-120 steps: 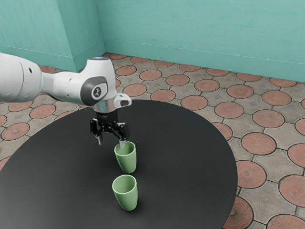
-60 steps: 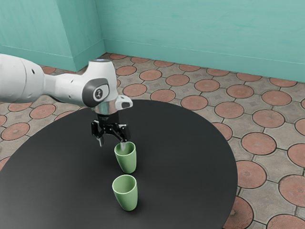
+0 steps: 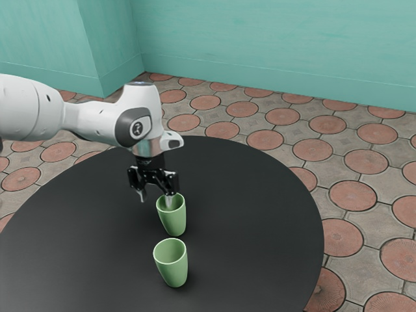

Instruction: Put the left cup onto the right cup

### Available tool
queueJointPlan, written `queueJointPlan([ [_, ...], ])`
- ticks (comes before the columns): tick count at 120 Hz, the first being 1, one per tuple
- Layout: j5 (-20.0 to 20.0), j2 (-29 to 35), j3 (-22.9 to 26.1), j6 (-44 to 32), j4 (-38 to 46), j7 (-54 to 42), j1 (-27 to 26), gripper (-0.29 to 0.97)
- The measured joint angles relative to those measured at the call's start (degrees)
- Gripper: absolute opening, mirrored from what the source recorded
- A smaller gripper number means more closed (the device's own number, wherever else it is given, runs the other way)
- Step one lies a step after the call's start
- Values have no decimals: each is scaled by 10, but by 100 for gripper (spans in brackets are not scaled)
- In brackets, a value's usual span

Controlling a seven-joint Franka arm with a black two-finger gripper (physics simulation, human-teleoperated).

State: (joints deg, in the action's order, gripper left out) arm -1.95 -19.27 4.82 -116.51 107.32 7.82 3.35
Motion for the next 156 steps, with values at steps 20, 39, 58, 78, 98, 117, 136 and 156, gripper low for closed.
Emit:
queueJointPlan([
  [20,0,-3,2,0,-3,1,0,52],
  [39,0,-5,2,0,-3,1,0,47],
  [58,0,-8,2,0,-3,2,0,42],
  [78,0,-10,3,0,-4,2,0,38],
  [98,0,-13,6,0,-8,2,-1,36],
  [117,0,-16,7,0,-12,3,-1,32],
  [136,0,-19,7,0,-13,3,-1,27],
  [156,0,-21,7,0,-13,4,-2,21],
])
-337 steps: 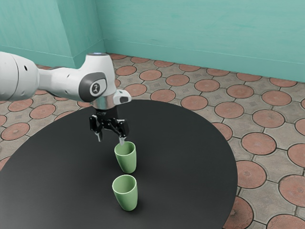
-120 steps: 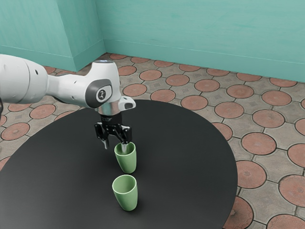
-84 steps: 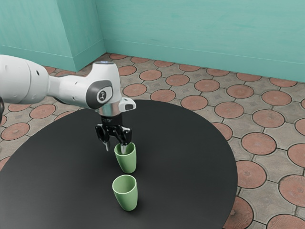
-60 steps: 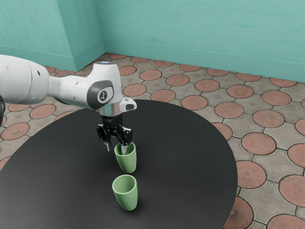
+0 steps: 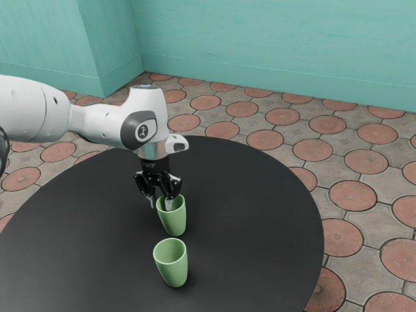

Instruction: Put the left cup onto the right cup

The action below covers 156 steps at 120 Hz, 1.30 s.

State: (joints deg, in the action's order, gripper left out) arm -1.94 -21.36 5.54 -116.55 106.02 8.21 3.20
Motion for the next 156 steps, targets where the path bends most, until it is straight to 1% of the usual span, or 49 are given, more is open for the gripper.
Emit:
queueJointPlan([
  [84,1,-4,0,-18,0,3,-1,-6],
  [121,4,3,1,-18,0,5,-2,-10],
  [156,8,32,8,-13,4,8,-3,-10],
])
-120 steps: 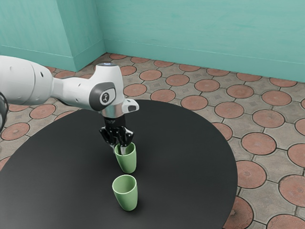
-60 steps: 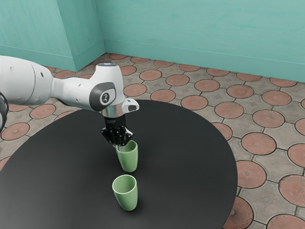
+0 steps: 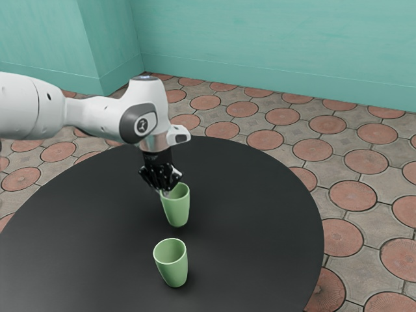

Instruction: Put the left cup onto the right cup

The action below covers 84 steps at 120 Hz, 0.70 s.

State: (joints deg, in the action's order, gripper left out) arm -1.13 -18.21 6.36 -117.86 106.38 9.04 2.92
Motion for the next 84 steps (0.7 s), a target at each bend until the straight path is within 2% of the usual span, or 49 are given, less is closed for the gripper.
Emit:
queueJointPlan([
  [84,2,77,21,30,26,3,0,-11],
])
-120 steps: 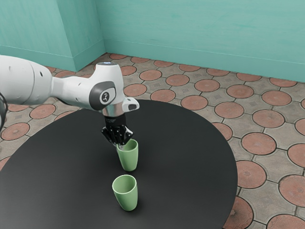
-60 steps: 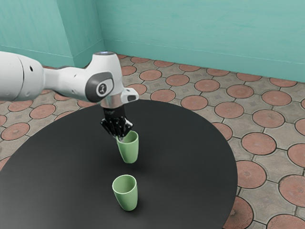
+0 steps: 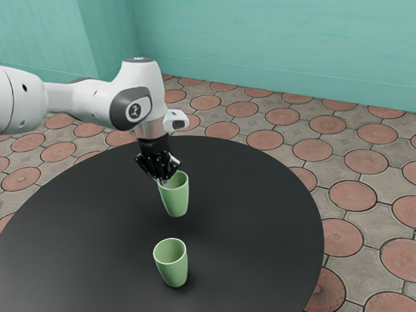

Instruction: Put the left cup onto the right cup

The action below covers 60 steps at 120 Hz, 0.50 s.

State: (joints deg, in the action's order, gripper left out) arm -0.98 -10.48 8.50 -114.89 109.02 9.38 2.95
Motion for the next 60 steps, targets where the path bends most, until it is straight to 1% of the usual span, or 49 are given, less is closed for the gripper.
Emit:
queueJointPlan([
  [60,-1,45,24,3,39,7,1,-11],
])
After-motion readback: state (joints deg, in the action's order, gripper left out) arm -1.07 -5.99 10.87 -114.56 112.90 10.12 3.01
